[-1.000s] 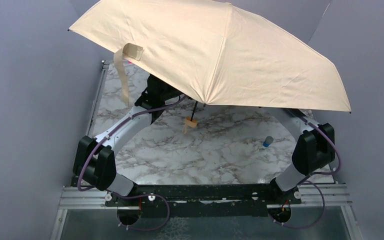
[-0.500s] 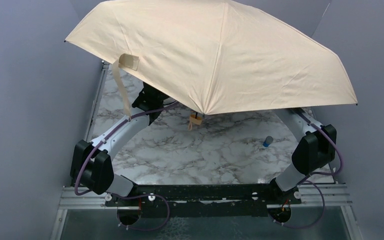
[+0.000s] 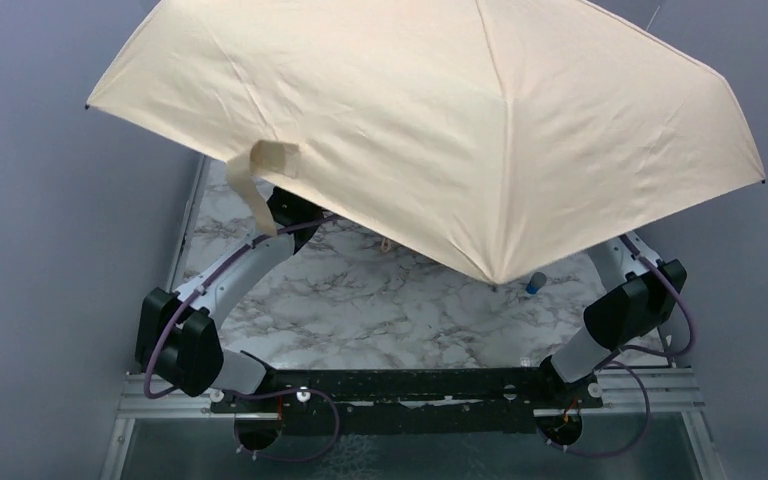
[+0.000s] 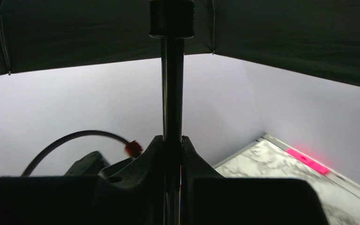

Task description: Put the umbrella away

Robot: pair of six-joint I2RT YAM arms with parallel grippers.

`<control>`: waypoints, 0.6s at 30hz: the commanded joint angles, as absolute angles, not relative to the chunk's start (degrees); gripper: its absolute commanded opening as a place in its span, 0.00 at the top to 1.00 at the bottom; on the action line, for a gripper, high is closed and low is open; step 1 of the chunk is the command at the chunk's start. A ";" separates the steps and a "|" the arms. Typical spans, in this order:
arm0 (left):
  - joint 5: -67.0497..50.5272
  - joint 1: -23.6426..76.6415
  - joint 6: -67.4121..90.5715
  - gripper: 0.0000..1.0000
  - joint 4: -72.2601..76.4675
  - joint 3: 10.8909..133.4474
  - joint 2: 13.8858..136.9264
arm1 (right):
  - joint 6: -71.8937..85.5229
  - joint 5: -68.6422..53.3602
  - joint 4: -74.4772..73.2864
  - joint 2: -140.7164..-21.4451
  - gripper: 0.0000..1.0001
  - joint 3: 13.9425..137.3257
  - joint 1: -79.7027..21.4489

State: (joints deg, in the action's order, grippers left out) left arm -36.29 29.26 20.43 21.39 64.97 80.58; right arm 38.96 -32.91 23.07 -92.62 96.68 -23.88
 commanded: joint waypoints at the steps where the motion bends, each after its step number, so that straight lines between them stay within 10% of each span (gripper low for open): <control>1: -40.74 29.00 24.93 0.30 26.63 66.81 75.10 | 44.33 -44.11 28.73 -93.54 0.99 103.33 -23.85; 18: -46.22 32.23 32.93 0.37 33.87 75.21 76.35 | 69.87 -52.65 48.62 -96.21 0.99 107.95 -23.47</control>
State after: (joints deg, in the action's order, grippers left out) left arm -42.81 30.63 31.11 30.44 71.99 74.26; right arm 61.63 -51.37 37.85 -96.01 106.91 -23.88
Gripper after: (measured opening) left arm 0.655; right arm 0.157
